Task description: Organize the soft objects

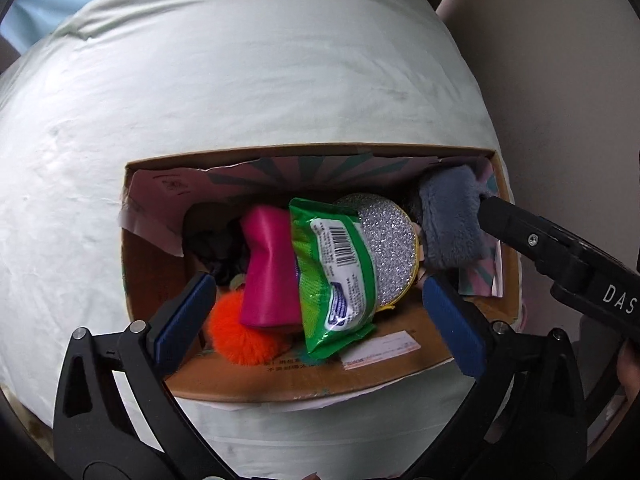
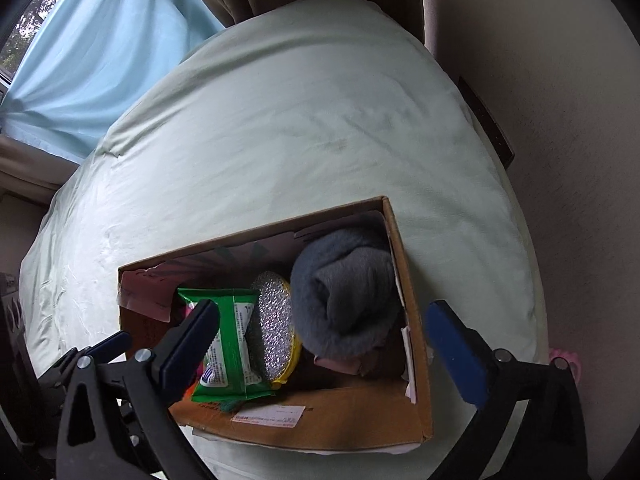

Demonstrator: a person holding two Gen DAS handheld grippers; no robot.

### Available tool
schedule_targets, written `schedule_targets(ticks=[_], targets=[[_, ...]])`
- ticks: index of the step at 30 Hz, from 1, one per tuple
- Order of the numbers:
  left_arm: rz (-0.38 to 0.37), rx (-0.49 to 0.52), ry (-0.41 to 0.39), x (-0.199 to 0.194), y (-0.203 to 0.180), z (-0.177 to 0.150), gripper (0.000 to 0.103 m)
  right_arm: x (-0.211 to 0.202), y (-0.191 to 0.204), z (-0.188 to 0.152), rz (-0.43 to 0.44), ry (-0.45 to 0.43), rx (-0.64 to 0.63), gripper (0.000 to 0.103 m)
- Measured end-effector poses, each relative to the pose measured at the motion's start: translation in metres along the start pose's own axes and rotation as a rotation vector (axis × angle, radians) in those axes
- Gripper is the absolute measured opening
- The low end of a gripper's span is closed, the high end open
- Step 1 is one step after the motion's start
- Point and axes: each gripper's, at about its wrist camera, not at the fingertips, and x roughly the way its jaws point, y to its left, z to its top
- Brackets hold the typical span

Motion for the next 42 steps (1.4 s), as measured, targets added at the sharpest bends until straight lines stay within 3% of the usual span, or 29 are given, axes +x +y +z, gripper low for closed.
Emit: schedule_targets(ticks=[10, 18, 33, 42], targets=[[-0.029, 0.003, -0.046, -0.035, 0.007, -0.008, 0.103, -0.023, 0.014, -0.011, -0.010, -0.036, -0.018, 0.102], [-0.036, 0.011, -0.175, -0.117, 0.029, -0.025, 0.103, -0.088, 0.056, -0.026, -0.015, -0.141, -0.101, 0.102], [0.063, -0.031, -0.608, -0.343, 0.144, -0.105, 0.103, -0.250, 0.201, -0.097, 0.018, -0.506, -0.303, 0.103], [0.135, -0.017, -0.793, -0.426, 0.181, -0.165, 0.103, -0.298, 0.271, -0.154, 0.010, -0.608, -0.366, 0.103]])
